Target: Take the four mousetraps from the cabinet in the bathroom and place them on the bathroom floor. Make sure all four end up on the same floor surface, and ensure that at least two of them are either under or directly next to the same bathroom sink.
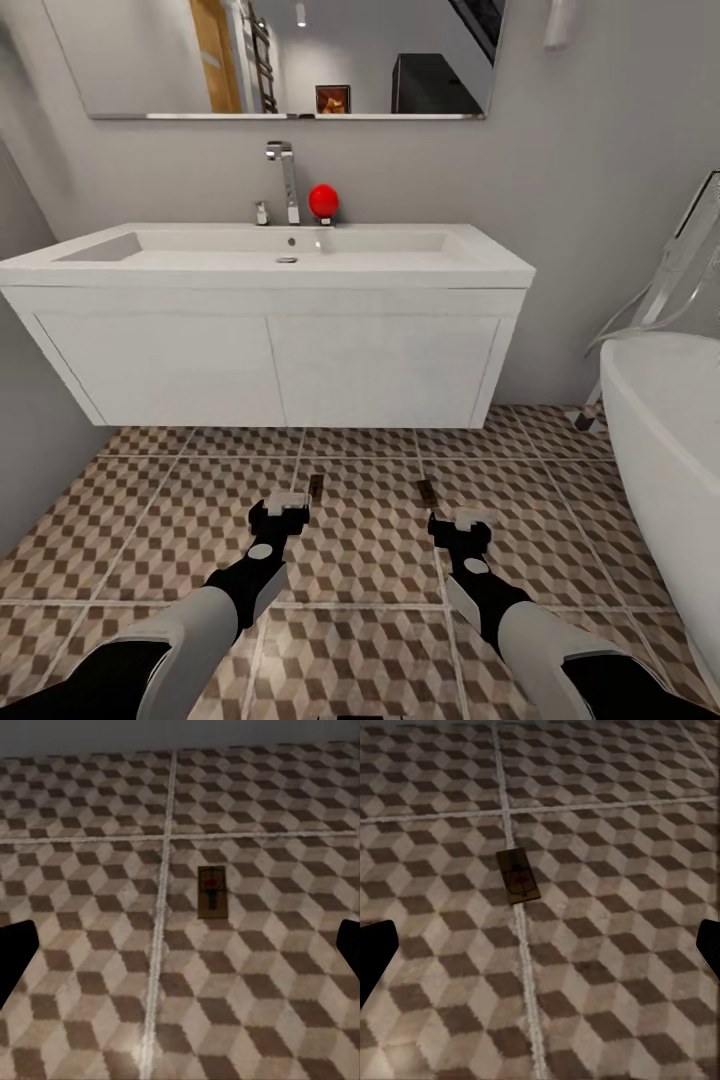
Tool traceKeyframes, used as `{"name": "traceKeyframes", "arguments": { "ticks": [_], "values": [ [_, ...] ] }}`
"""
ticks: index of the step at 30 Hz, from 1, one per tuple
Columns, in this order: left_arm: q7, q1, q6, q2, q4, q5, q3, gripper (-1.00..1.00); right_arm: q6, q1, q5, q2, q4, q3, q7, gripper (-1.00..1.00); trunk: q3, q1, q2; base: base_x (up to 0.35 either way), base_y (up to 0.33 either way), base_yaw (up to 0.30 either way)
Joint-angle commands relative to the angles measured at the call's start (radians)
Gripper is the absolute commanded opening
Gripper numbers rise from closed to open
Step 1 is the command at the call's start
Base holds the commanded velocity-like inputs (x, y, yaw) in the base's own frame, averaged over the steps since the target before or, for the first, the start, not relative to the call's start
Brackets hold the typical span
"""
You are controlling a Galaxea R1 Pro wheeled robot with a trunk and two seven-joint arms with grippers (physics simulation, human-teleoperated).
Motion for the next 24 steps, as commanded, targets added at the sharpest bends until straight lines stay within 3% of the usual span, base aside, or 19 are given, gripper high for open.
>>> {"name": "traceKeyframes", "arguments": {
  "ticks": [1,13,24],
  "values": [
    [0.006,-0.001,-0.003,0.000,0.006,-0.010,0.004,1.00,-0.003,-0.001,-0.007,-0.002,0.001,0.007,-0.004,1.00,0.003,-0.001,0.000,0.000,0.000,0.000],
    [0.008,-0.001,-0.003,0.003,0.082,-0.005,0.005,1.00,-0.002,-0.001,-0.011,-0.024,0.012,0.005,0.018,1.00,0.050,-0.006,0.003,0.000,0.000,0.000],
    [-0.001,0.005,-0.001,0.027,0.125,0.049,0.006,1.00,0.002,0.001,-0.018,-0.043,0.074,0.004,0.035,1.00,0.092,-0.011,0.005,0.000,0.000,0.000]
  ]
}}
